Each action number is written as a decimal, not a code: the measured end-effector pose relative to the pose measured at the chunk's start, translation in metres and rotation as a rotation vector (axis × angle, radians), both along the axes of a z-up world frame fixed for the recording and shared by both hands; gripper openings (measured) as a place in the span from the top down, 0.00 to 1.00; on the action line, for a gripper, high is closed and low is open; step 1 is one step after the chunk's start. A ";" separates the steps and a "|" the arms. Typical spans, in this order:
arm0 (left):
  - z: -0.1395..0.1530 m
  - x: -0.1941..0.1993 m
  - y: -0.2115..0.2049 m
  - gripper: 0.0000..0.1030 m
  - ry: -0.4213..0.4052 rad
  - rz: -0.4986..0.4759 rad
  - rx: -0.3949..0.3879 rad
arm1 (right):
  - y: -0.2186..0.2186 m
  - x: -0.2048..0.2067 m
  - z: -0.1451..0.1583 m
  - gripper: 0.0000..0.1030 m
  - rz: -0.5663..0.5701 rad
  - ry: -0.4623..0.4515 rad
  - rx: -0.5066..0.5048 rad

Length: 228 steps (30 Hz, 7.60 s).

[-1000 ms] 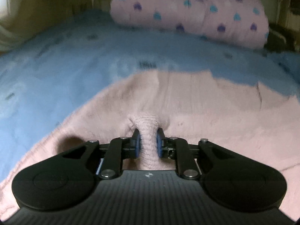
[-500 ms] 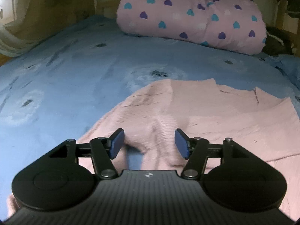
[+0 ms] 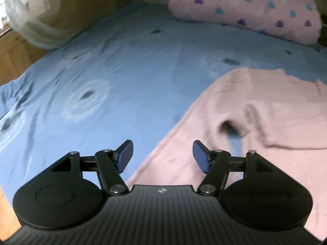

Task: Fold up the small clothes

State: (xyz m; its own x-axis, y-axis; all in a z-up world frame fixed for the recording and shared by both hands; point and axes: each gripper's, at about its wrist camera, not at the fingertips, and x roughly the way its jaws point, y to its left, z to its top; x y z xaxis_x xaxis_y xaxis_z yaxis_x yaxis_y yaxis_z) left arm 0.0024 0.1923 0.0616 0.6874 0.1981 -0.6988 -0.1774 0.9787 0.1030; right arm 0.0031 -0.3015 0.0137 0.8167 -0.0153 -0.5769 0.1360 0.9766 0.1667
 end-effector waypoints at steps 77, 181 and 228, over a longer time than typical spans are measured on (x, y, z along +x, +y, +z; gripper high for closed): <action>0.085 0.008 -0.159 0.89 -0.214 -0.345 -0.343 | 0.009 -0.011 0.004 0.37 0.055 -0.029 0.037; -0.024 0.065 -0.083 0.35 -0.047 -0.167 -0.286 | 0.080 0.060 0.043 0.44 0.255 0.114 -0.054; -0.013 0.056 -0.095 0.35 -0.160 -0.199 -0.274 | 0.074 0.080 0.033 0.55 0.314 0.052 -0.013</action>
State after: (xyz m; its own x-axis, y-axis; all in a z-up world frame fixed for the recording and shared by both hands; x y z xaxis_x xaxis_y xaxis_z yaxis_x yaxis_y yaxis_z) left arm 0.0582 0.0970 0.0484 0.7982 -0.1303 -0.5881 0.0267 0.9830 -0.1815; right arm 0.0829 -0.2276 0.0464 0.7520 0.2252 -0.6195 -0.1647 0.9742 0.1542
